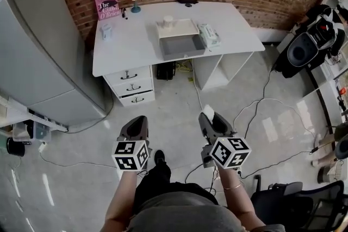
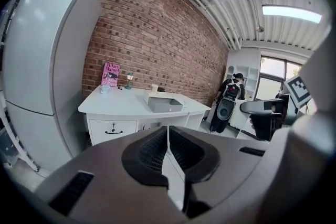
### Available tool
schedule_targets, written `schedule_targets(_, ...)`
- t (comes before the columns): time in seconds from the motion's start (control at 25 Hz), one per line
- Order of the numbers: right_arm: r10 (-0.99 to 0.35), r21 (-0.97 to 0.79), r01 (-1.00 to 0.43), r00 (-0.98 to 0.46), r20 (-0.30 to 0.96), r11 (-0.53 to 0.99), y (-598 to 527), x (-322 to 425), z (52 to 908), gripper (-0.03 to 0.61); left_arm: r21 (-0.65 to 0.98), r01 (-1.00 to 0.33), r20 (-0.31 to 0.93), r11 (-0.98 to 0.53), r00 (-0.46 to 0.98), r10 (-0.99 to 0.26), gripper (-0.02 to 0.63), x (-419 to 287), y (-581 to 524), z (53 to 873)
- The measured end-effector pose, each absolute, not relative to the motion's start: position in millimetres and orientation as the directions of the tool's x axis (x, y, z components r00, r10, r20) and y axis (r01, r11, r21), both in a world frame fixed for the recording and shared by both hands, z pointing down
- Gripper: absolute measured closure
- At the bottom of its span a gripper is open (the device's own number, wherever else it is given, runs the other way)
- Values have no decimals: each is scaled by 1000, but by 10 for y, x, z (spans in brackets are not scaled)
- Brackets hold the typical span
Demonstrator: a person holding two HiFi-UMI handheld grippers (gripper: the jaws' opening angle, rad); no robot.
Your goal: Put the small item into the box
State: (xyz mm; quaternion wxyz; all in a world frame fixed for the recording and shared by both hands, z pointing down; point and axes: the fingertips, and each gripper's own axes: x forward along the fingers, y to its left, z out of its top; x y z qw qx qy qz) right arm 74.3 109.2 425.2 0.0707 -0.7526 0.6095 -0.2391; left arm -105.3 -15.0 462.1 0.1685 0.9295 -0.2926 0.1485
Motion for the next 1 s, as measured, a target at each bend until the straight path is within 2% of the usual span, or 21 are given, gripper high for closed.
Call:
schedule_targets(0.48,-920,-379,-861,221,324,-340,489,959,4348,411,261,-558,387,-788,808,-444,584,-865,-930,4748)
schedule_targets(1.0,-916,-399,-845,231,328,-356,176,1178,4393,411,257,-548,405,-796,809,-426,584,-677,-1225,4816)
